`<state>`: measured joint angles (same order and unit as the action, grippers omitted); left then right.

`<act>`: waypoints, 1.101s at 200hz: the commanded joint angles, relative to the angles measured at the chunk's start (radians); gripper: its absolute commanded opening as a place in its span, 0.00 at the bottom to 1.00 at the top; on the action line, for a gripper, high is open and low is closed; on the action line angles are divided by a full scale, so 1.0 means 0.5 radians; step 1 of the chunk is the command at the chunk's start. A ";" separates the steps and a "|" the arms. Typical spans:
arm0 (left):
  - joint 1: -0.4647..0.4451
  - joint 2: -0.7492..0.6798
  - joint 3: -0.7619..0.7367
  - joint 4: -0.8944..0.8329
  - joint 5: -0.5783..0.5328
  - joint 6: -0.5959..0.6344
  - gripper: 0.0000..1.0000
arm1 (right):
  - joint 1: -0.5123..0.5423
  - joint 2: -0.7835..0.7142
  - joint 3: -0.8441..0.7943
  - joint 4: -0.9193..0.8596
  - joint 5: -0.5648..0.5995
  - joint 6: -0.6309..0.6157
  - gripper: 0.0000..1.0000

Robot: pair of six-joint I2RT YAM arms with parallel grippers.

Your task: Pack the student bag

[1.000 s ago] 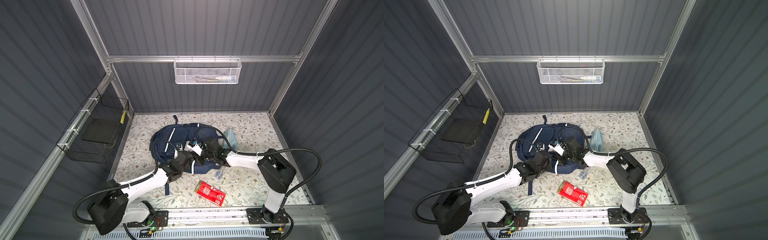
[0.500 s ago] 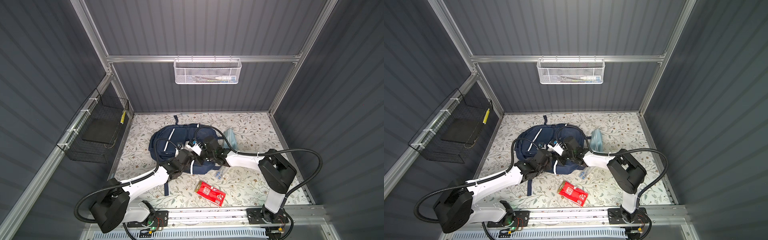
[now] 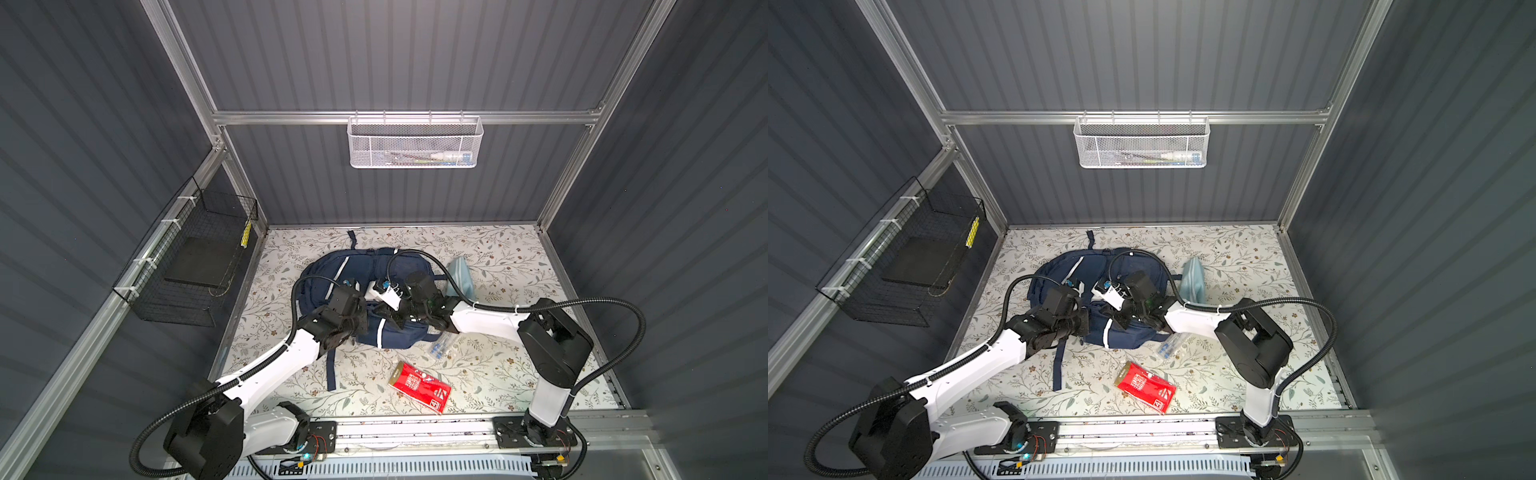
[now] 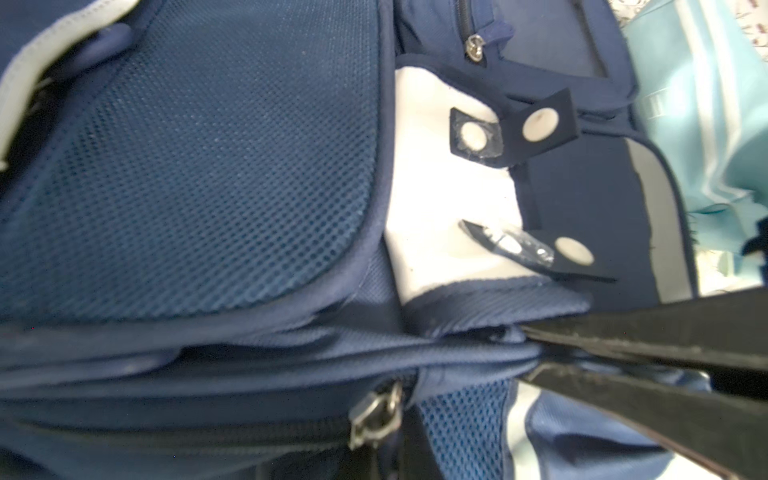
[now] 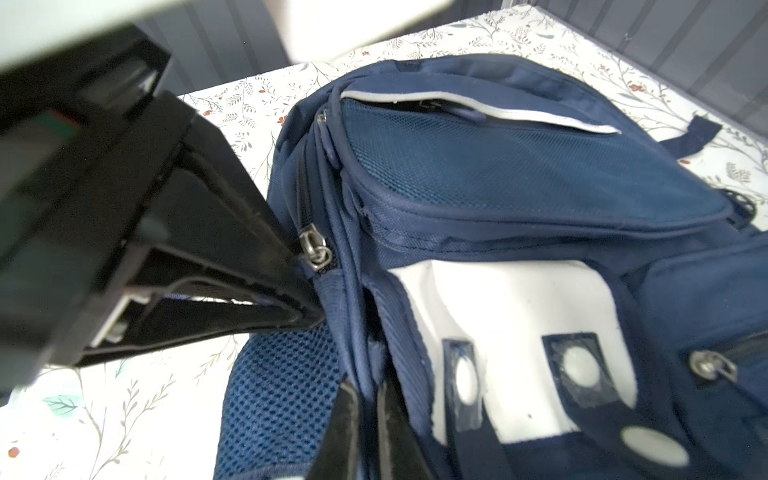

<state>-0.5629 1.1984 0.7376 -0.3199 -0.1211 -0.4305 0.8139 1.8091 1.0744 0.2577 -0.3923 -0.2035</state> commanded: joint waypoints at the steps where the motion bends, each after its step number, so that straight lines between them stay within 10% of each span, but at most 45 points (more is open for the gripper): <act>1: 0.223 -0.063 0.059 -0.219 -0.438 -0.018 0.00 | -0.117 -0.101 -0.019 -0.270 0.070 -0.058 0.00; 74: 0.251 -0.123 0.078 -0.296 -0.342 0.131 0.00 | -0.165 -0.045 0.141 -0.415 0.091 -0.070 0.00; 167: 0.251 -0.279 -0.282 0.263 0.952 0.142 0.02 | -0.231 0.098 0.323 -0.402 0.369 -0.097 0.00; 220: 0.254 -0.232 -0.157 -0.341 0.320 0.007 0.00 | -0.288 0.153 0.334 -0.479 0.423 -0.309 0.00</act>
<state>-0.4385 1.0988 0.6193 -0.2169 0.1944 -0.3763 0.7765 1.8610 1.2308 0.0242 -0.4137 -0.2970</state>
